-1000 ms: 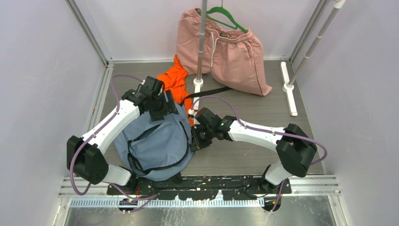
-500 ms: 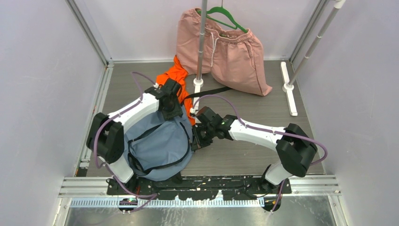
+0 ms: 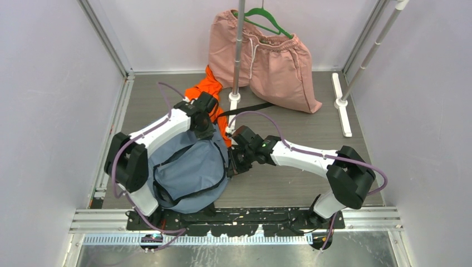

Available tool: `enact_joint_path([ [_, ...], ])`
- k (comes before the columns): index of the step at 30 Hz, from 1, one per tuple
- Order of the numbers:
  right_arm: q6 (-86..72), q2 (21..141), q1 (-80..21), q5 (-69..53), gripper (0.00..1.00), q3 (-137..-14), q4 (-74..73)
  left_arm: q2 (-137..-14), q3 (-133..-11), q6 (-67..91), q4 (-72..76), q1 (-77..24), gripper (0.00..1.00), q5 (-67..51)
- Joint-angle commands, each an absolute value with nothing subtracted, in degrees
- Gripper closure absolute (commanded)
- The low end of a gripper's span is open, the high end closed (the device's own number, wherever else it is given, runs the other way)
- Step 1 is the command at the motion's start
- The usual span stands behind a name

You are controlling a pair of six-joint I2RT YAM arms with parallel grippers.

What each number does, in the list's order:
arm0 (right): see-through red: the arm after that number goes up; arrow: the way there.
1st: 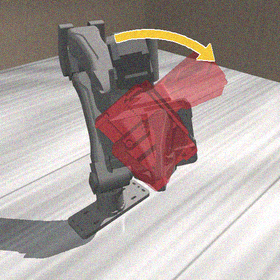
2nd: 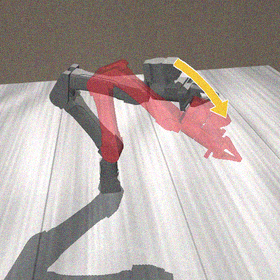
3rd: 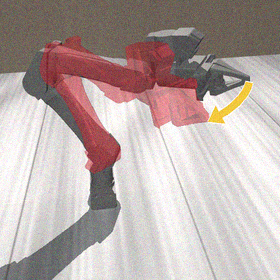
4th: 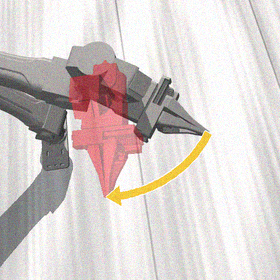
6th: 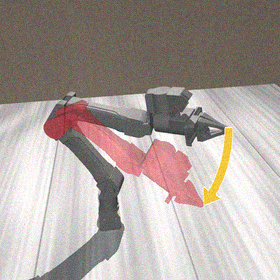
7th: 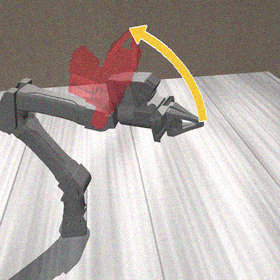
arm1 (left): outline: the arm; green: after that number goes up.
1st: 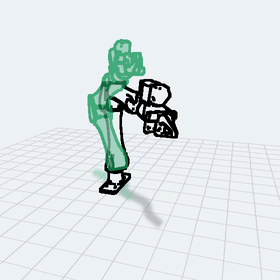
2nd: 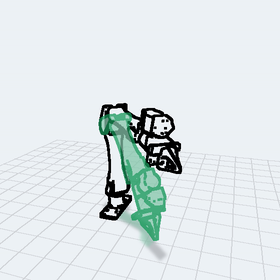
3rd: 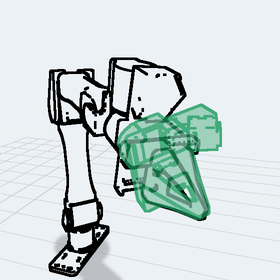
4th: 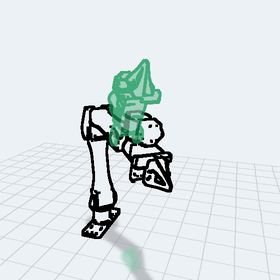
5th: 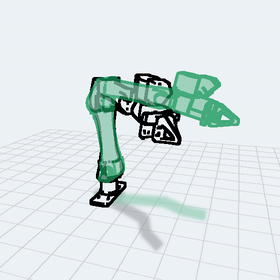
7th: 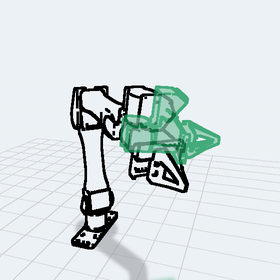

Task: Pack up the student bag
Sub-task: Zip the student bag at the center of the board.

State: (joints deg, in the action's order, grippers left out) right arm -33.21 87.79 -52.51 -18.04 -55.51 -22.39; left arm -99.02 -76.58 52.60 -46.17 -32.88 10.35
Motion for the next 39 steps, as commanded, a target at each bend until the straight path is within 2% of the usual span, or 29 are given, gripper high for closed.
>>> enact_joint_path([
  [1,-32.8,85.7,-52.5,-17.0,0.99,-57.5,-22.3,-91.4,-79.8,52.8,-41.3,-29.4,1.0,10.6],
  [7,-30.9,85.2,-54.6,-15.1,0.99,-59.6,-22.2,-91.6,-83.0,51.1,-41.3,-23.0,1.0,10.6],
  [17,-25.3,88.9,-63.0,-20.5,0.99,-63.3,-25.1,-94.3,-89.4,49.0,-39.5,-15.2,1.0,9.0],
  [22,-23.0,85.2,-63.6,-28.9,0.99,-62.9,-22.6,-97.8,-94.2,47.7,-40.0,-13.7,1.0,8.9],
  [28,-17.4,82.5,-63.8,-33.5,0.99,-67.6,-29.0,-101.7,-97.9,46.8,-39.9,-12.6,1.0,9.6],
  [33,-15.0,82.9,-63.9,-33.8,0.99,-68.7,-32.6,-103.4,-96.6,47.3,-35.5,-11.5,1.0,10.7],
  [36,-16.6,84.4,-63.9,-29.6,0.99,-68.4,-32.1,-104.1,-97.5,46.2,-35.0,-11.3,1.0,7.9],
  [37,-18.2,85.1,-63.9,-26.6,0.92,-68.4,-32.0,-103.8,-97.8,45.5,-34.9,-11.4,1.0,5.9],
  [39,-19.3,86.3,-63.9,-22.6,0.56,-68.8,-32.3,-102.4,-97.8,44.5,-34.8,-11.6,0.96,1.8],
])
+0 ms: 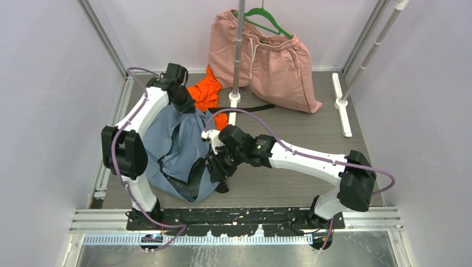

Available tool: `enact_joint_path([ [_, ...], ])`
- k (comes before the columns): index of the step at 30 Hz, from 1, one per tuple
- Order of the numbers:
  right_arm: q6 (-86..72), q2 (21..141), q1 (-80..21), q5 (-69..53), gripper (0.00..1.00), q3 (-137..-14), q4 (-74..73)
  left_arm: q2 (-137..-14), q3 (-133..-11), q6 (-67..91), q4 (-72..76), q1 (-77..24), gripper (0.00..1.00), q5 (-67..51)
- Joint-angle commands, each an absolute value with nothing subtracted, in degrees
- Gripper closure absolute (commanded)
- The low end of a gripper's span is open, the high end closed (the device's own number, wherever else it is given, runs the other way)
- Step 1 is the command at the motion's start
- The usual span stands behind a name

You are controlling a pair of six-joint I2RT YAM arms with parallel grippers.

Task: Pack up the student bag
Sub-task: Zip the student bag at the center of the board.

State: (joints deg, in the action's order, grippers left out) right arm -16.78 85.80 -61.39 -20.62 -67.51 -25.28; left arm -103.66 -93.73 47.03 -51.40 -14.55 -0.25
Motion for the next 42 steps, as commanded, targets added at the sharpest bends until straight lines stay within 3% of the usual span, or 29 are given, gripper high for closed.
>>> enact_joint_path([
  [1,-20.0,86.7,-63.8,-19.1,0.46,-69.0,-32.4,-101.3,-97.5,44.0,-35.0,-11.7,0.87,0.5],
  [3,-21.1,86.0,-63.0,-12.9,0.37,-69.1,-31.9,-98.3,-96.7,42.6,-36.1,-11.8,0.64,-2.1],
  [5,-23.8,83.9,-60.8,-6.4,0.36,-67.9,-29.8,-94.7,-95.5,41.1,-38.3,-12.1,0.54,-2.6],
  [9,-31.1,78.1,-53.2,-1.4,0.53,-61.9,-20.3,-84.9,-89.1,37.7,-41.4,-16.0,0.51,-1.7],
  [12,-39.1,78.5,-46.0,-2.3,0.27,-59.7,-15.3,-76.8,-82.2,36.4,-42.1,-22.4,0.51,1.3],
  [14,-41.4,82.6,-41.9,-6.7,0.21,-62.6,-17.4,-73.0,-77.7,36.3,-42.2,-26.7,0.51,1.1],
  [21,-39.6,97.1,-39.1,-16.9,0.18,-74.4,-20.7,-64.9,-63.2,42.4,-42.0,-33.7,0.52,-2.8],
  [26,-37.8,103.1,-39.1,-24.0,0.2,-77.5,-19.1,-59.9,-61.5,44.7,-47.8,-33.5,0.52,5.4],
  [30,-35.3,105.6,-39.3,-24.3,0.22,-80.2,-19.9,-58.5,-62.3,44.4,-54.6,-27.0,0.34,8.5],
  [32,-34.7,106.7,-39.4,-24.5,0.25,-81.4,-19.7,-57.7,-60.4,44.5,-55.7,-22.1,0.33,7.2],
  [33,-34.7,107.2,-39.4,-24.5,0.31,-82.2,-19.5,-57.1,-58.7,45.1,-55.8,-19.8,0.35,6.3],
  [35,-34.4,108.7,-39.4,-24.9,0.65,-84.4,-20.1,-56.1,-55.1,46.4,-55.3,-15.9,0.42,5.0],
  [36,-34.4,109.2,-39.4,-25.0,0.9,-86.0,-20.5,-55.9,-53.3,47.0,-55.0,-14.6,0.44,4.5],
  [37,-34.4,109.2,-39.3,-24.4,0.98,-86.9,-21.2,-55.8,-51.6,47.6,-54.5,-13.7,0.45,4.4],
  [42,-35.4,106.2,-38.3,-20.1,0.99,-86.0,-20.5,-57.8,-41.8,49.3,-43.7,-12.5,0.47,7.3],
])
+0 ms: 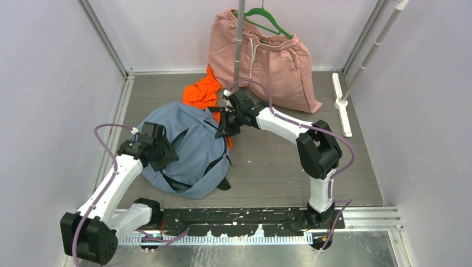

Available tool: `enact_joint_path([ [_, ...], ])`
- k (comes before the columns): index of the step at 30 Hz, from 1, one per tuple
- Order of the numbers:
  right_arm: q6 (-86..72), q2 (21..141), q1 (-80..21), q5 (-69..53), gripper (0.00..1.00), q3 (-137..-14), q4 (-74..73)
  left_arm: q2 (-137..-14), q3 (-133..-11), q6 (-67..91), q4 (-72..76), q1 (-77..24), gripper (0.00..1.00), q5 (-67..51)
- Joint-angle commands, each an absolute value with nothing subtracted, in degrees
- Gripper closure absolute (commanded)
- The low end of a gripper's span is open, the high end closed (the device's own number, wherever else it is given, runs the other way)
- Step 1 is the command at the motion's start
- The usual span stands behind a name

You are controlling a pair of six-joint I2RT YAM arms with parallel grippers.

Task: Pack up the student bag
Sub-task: Adjust the student bag at the center of the board.

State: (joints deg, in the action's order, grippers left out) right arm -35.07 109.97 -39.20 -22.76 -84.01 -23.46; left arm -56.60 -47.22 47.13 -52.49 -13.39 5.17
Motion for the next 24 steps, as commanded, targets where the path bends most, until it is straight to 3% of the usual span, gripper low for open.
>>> enact_joint_path([
  [1,-35.9,105.2,-38.0,-19.4,0.99,-85.1,-20.0,-59.1,-40.1,49.4,-40.0,-12.0,0.47,6.4],
  [5,-37.2,100.7,-37.6,-18.3,0.99,-80.0,-18.6,-70.3,-40.9,48.6,-28.9,-11.0,0.47,1.1],
  [10,-39.1,95.9,-41.4,-18.9,0.99,-73.3,-17.4,-88.5,-54.2,44.2,-28.1,-10.6,0.51,0.2],
  [14,-40.6,95.3,-47.4,-17.9,0.99,-71.9,-17.0,-95.7,-63.4,41.6,-27.5,-8.7,0.53,-1.6],
  [18,-42.4,97.1,-48.6,-17.2,0.99,-72.7,-16.0,-94.7,-70.2,38.1,-30.8,-7.8,0.52,-1.5],
  [24,-41.7,98.8,-45.6,-15.8,0.99,-75.9,-17.0,-77.0,-67.2,31.9,-38.3,-11.3,0.46,-0.6],
])
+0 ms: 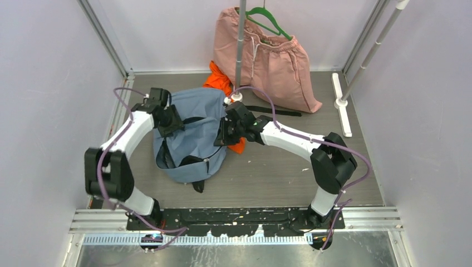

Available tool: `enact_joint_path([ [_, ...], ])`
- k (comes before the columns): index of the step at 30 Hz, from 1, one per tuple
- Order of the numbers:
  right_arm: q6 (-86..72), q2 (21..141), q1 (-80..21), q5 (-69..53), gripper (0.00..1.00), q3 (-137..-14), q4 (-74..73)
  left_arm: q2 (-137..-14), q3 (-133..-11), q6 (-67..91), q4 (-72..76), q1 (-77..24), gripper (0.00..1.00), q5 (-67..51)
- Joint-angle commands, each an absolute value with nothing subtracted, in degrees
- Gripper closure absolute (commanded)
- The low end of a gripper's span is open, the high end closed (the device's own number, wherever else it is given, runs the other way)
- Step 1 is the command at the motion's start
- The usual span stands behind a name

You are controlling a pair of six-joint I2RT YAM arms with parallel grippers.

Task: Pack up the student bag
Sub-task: Adjust the student bag at the center of the board, then zip the student bag at the center of the board.

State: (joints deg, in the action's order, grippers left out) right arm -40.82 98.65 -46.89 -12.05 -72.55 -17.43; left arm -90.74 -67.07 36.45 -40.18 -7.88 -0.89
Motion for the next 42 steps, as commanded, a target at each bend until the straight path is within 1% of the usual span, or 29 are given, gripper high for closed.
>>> enact_joint_path([
  [1,-41.7,98.8,-44.7,-15.8,0.99,-75.9,-17.0,-74.0,-66.7,31.1,-41.0,-12.9,0.46,0.4],
  [5,-41.4,98.3,-42.3,-15.6,0.99,-75.7,-17.4,-63.8,-67.4,31.7,-52.2,-22.8,0.46,6.1],
  [8,-41.3,98.7,-41.8,-14.2,0.99,-76.9,-19.8,-59.0,-67.0,36.8,-56.4,-30.3,0.47,5.4],
  [9,-41.5,99.1,-41.8,-13.5,0.91,-77.3,-22.0,-57.9,-66.2,38.9,-56.6,-32.9,0.47,4.9],
  [12,-43.0,97.0,-41.7,-11.5,0.46,-74.6,-21.5,-56.2,-63.3,45.4,-55.7,-40.2,0.51,4.7],
  [14,-46.0,94.0,-41.6,-9.5,0.25,-70.1,-19.0,-56.3,-62.1,49.6,-55.7,-46.0,0.53,7.8],
  [15,-47.5,92.3,-41.5,-9.0,0.22,-68.1,-17.6,-56.8,-61.6,50.9,-55.0,-48.3,0.53,8.9],
  [18,-52.6,87.7,-41.5,-8.8,0.18,-61.6,-13.3,-59.2,-61.8,53.2,-53.8,-52.8,0.51,10.1],
  [23,-59.8,83.0,-41.6,-10.9,0.18,-55.4,-6.6,-63.5,-63.1,56.0,-53.6,-58.2,0.51,14.9],
  [29,-64.7,83.0,-41.6,-14.1,0.21,-53.2,-2.0,-68.5,-63.4,61.6,-53.7,-63.4,0.41,24.8],
  [32,-65.3,84.3,-41.6,-15.1,0.25,-53.1,-1.0,-71.0,-63.2,63.5,-52.6,-64.4,0.4,29.0],
  [36,-65.4,84.9,-41.6,-15.7,0.26,-52.6,-0.3,-73.6,-62.6,62.1,-48.3,-64.6,0.44,31.8],
  [39,-65.3,85.2,-41.6,-15.7,0.26,-52.3,-0.2,-76.4,-63.5,61.6,-47.8,-64.6,0.5,31.6],
  [42,-65.4,85.4,-41.6,-15.7,0.27,-52.1,-0.2,-78.7,-63.8,62.1,-47.7,-64.6,0.58,30.3],
])
